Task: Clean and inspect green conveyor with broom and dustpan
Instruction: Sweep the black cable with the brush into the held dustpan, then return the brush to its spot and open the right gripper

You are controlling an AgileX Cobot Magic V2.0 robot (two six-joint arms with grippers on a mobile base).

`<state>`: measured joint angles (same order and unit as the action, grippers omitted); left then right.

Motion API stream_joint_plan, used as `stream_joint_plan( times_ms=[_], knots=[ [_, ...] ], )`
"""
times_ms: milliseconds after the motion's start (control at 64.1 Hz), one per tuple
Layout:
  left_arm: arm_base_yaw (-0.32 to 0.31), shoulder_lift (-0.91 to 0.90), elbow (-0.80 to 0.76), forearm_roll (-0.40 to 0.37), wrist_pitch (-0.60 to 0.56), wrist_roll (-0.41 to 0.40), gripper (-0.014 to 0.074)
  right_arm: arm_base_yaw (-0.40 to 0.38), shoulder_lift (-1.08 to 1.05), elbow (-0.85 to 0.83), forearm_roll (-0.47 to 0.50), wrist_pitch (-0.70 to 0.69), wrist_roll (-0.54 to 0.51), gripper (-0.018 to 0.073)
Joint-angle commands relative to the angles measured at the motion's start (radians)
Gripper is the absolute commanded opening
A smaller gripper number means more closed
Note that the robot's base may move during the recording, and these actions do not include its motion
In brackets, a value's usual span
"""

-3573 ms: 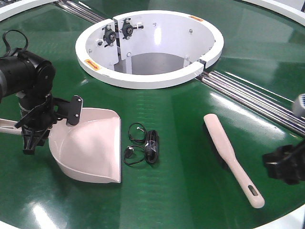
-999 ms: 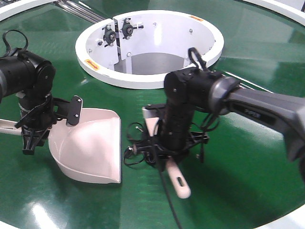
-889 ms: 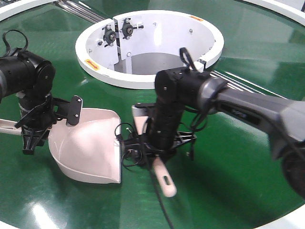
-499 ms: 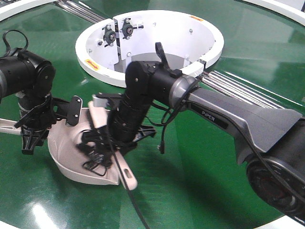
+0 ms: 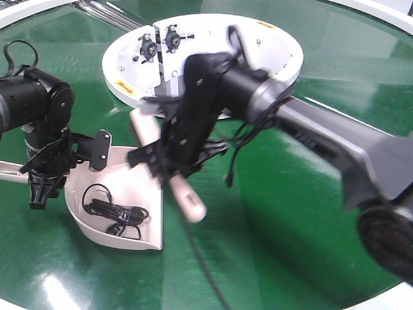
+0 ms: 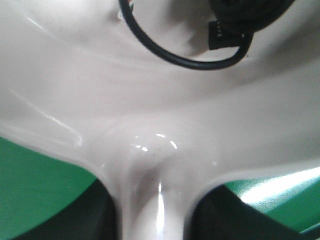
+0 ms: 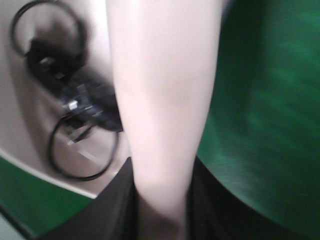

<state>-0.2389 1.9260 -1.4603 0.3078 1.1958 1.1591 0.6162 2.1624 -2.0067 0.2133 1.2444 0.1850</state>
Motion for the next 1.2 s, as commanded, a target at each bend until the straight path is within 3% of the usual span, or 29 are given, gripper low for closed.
stream_joint_plan(
  times_ms=[0,203,390,531,733,858,1014,1186],
  knots=[
    [-0.007,-0.050,-0.025,0.009,0.029,0.004,-0.0006,-0.062,-0.111,-0.003,-0.028,0.046,0.001,-0.0004],
    [-0.007,-0.050,-0.025,0.009,0.029,0.004,-0.0006,-0.213,-0.224,0.193,-0.064,0.046,-0.055,-0.0004],
    [-0.007,-0.050,-0.025,0.009,0.029,0.004,-0.0006,-0.346,-0.342,0.434,-0.086,0.036,-0.185,-0.0004],
    [-0.007,-0.050,-0.025,0.009,0.029,0.004,-0.0006,-0.419,-0.397,0.580,-0.094,0.008,-0.201,-0.0003],
    [-0.007,-0.050,-0.025,0.009,0.029,0.004,-0.0006,-0.433,-0.417,0.724,-0.185,-0.050,-0.231,0.0006],
    [-0.007,-0.050,-0.025,0.009,0.029,0.004,-0.0006,-0.433,-0.417,0.777,-0.188,-0.113,-0.225,0.0043],
    [-0.007,-0.050,-0.025,0.009,0.029,0.004,-0.0006,-0.433,-0.417,0.782,-0.185,-0.129,-0.212,0.0141],
    [-0.007,-0.050,-0.025,0.009,0.029,0.004,-0.0006,-0.433,-0.425,0.782,-0.213,-0.135,-0.207,0.0315]
  ],
)
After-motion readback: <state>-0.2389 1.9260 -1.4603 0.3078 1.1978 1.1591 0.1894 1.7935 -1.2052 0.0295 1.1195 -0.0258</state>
